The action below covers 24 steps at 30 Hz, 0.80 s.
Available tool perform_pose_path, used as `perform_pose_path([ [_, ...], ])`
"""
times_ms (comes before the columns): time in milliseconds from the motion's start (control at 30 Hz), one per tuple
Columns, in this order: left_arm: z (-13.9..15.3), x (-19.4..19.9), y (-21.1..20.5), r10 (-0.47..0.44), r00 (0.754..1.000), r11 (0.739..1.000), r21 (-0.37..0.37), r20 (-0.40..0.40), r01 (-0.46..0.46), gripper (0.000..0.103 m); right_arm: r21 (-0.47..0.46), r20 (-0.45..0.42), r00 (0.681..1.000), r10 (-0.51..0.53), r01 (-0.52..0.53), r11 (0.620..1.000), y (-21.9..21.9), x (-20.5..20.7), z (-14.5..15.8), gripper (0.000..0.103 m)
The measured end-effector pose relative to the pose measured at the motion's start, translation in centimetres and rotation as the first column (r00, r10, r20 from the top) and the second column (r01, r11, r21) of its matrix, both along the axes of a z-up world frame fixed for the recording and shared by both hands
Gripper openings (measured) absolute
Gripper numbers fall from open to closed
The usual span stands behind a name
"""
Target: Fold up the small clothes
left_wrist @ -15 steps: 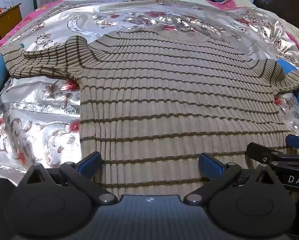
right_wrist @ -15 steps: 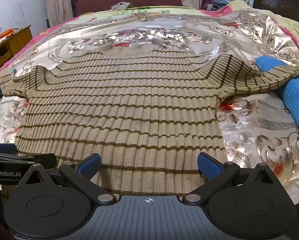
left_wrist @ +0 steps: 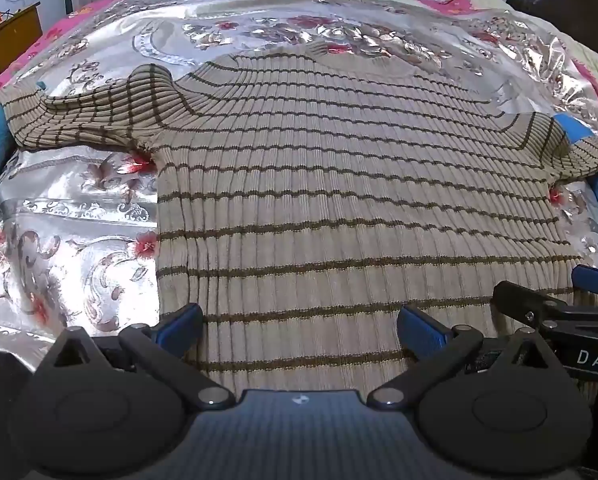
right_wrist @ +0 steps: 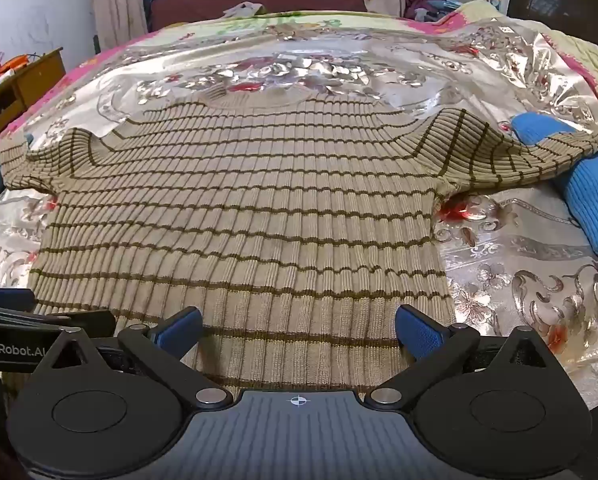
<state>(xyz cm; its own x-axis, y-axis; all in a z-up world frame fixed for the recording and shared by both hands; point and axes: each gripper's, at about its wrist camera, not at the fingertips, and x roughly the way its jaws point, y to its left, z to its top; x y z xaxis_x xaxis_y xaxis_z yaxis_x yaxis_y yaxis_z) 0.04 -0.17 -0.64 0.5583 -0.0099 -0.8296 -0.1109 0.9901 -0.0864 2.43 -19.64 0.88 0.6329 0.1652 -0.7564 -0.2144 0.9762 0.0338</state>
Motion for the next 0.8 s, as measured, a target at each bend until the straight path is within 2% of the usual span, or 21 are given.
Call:
perform_pose_path([
  [800,-0.33,0.09,0.08,-0.001,1.000,1.000,-0.006,-0.026,0.001,0.103,-0.003,-0.002,1.000,0.001,-0.001,1.000,0.04,0.01,-0.36,0.103],
])
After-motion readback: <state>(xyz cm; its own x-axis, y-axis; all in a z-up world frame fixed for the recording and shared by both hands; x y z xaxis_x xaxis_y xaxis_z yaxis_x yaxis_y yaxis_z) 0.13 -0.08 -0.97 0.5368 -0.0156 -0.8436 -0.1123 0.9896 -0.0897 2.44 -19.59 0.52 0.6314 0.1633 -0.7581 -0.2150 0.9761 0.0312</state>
